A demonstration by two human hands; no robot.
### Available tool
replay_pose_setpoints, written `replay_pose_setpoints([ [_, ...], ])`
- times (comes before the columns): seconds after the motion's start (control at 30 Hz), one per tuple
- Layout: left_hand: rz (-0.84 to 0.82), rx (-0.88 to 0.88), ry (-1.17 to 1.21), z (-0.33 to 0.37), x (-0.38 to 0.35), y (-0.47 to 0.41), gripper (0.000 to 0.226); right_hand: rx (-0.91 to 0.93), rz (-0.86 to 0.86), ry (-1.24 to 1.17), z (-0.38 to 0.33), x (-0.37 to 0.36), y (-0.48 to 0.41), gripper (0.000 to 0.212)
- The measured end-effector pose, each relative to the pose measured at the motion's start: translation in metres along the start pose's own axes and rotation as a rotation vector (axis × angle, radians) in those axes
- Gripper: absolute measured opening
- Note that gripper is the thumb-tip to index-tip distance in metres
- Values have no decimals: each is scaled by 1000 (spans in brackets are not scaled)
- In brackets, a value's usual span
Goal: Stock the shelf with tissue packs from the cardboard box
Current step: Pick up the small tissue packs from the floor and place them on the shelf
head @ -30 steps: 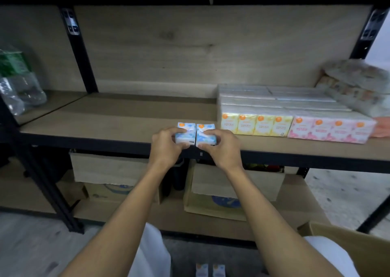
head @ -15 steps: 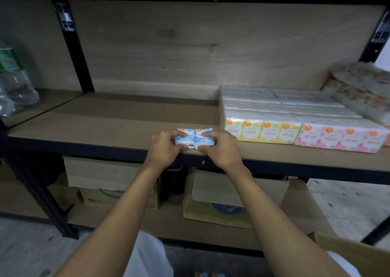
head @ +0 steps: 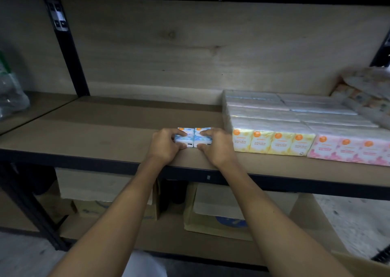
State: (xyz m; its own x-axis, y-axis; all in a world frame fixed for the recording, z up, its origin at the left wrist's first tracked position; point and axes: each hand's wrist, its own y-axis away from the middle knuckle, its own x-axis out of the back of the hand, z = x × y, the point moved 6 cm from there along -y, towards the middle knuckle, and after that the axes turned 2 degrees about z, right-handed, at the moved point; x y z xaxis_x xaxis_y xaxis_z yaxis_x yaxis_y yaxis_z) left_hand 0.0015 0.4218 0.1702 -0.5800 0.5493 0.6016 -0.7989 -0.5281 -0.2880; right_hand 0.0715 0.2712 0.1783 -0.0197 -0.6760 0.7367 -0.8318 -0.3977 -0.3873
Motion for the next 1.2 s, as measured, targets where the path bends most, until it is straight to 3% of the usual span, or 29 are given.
replay_pose_setpoints([
  [0.47,4,-29,0,-5,-16,-51,38,-20,29,6,11,-16,-43,46],
  [1.2,22,-49,-18,-9,-18,-59,38,1,64,-26,18,-26,-54,46],
])
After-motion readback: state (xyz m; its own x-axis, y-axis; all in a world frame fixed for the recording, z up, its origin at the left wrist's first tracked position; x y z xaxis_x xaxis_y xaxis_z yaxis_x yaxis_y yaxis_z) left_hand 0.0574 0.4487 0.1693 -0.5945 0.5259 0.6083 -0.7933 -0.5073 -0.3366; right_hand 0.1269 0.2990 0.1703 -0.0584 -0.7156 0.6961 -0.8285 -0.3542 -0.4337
